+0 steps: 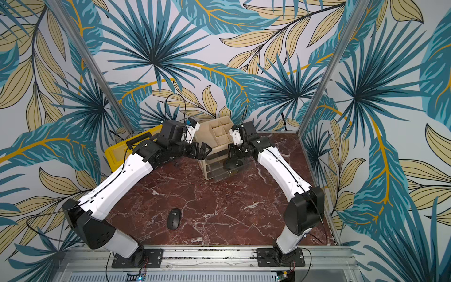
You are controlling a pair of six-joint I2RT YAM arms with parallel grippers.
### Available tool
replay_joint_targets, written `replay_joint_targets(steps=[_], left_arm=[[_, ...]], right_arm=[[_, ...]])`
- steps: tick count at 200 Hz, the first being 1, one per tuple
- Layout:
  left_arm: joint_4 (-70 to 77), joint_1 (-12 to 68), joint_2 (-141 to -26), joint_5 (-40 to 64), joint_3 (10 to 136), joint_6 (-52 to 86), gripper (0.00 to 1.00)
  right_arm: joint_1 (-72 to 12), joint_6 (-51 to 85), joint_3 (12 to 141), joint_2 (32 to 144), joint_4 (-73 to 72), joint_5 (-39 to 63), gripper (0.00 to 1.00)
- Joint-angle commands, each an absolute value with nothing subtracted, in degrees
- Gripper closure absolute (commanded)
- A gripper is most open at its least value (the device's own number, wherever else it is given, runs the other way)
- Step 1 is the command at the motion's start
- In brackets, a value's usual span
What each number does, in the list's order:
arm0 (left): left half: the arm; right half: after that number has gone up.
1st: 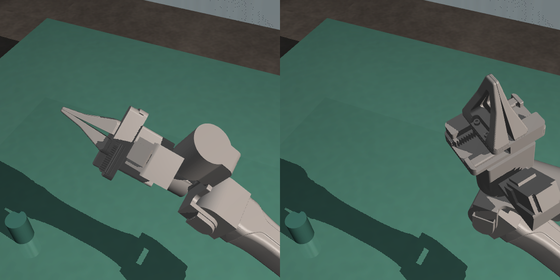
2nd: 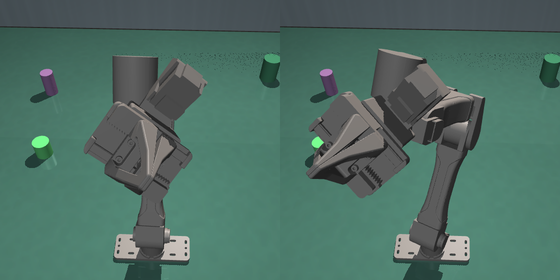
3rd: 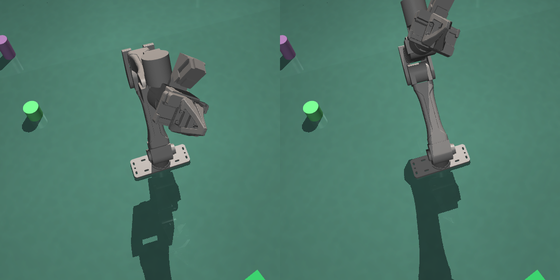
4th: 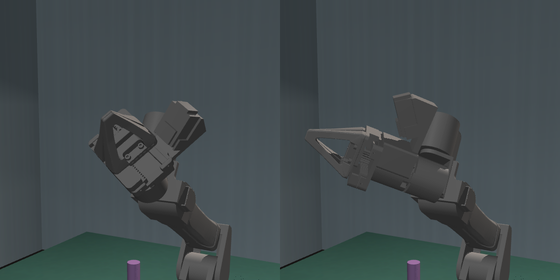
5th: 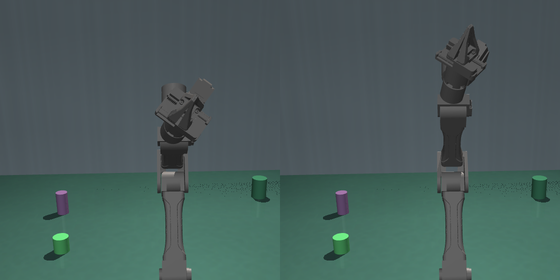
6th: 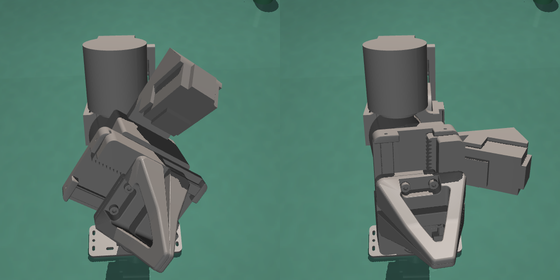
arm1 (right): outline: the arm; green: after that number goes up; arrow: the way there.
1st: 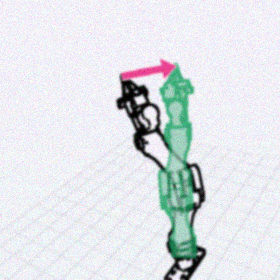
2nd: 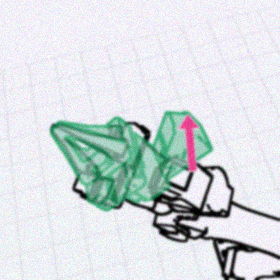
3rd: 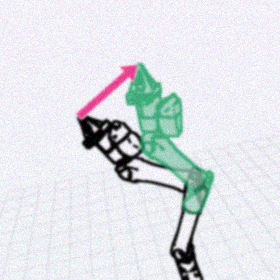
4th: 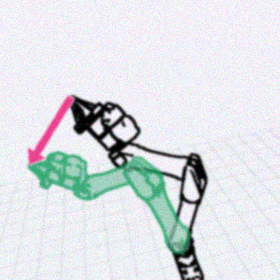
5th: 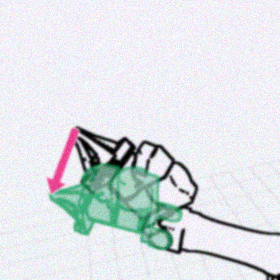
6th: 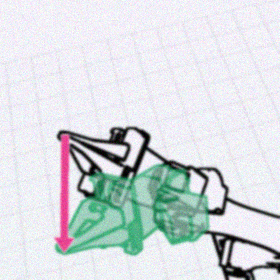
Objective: Take the mice out of the drawer
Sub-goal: Adjust the mouse in the drawer, then pick up the mouse from the drawer.
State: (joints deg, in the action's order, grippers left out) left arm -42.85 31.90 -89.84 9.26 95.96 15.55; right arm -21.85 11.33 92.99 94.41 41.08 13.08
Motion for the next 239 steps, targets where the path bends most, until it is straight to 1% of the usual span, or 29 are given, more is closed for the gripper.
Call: replay_joint_targets(steps=[1,10,26,40,51,65,80,88,99,119,157,184,201,239], left_arm=[[-45.59,32.28,-91.09,11.04,101.43,12.36,0.01],[-47.54,32.72,-92.02,11.51,103.69,10.35,0.01],[-51.33,33.84,-93.89,12.99,108.0,5.45,0.01],[-54.56,34.96,-95.95,13.75,112.14,2.0,0.01],[-57.0,36.01,-97.72,13.8,115.33,-0.37,0.01],[-59.8,37.47,-100.11,13.4,119.48,-2.74,0.02],[-62.38,38.91,-103.05,13.3,123.83,-4.75,0.06],[-64.02,39.72,-104.62,13.2,126.42,-5.85,0.08],[-66.23,40.84,-106.93,13.08,129.98,-7.39,0.1],[-69.64,42.38,-110.99,11.95,135.73,-10.28,0.18],[-72.99,44.46,-117.51,9.48,142.73,-15.6,0.22],[-74.4,45.19,-121.25,7.68,145.3,-20.59,0.3],[-72.63,45.27,-122.14,6.22,145.06,-21.93,0.33],[-71.9,45.27,-124.92,4.77,146.43,-23.54,0.34]], right_arm=[[-21.97,10.35,92.4,91.02,40.47,11.75,1.0],[-21.74,11.26,92.14,89.79,41.42,11.83,1.0],[-21.31,14.33,89.8,85.83,40.51,15.16,1.0],[-21.36,17.7,86.44,81.51,38.64,16.49,0.97],[-21.26,20.58,83.85,78.62,37.87,17.37,0.93],[-21.24,24.03,79.78,74.8,36.19,18.89,0.83],[-21.27,27.91,74.76,70.19,33.87,19.3,0.81],[-21.2,30.06,72.2,67.74,32.9,19.05,0.77],[-21.19,32.6,68.17,64.54,31.31,19.02,0.74],[-21.25,35.58,62.26,58.93,30.77,17.59,0.72],[-21.27,39.93,52.84,51.46,29.47,18.48,0.71],[-21.22,43.67,47.05,49.48,24.96,21.29,0.71],[-21.2,44.61,45.32,49.15,23.47,22.03,0.72],[-21.27,43.36,45.01,49.2,24.12,22.05,0.72]])
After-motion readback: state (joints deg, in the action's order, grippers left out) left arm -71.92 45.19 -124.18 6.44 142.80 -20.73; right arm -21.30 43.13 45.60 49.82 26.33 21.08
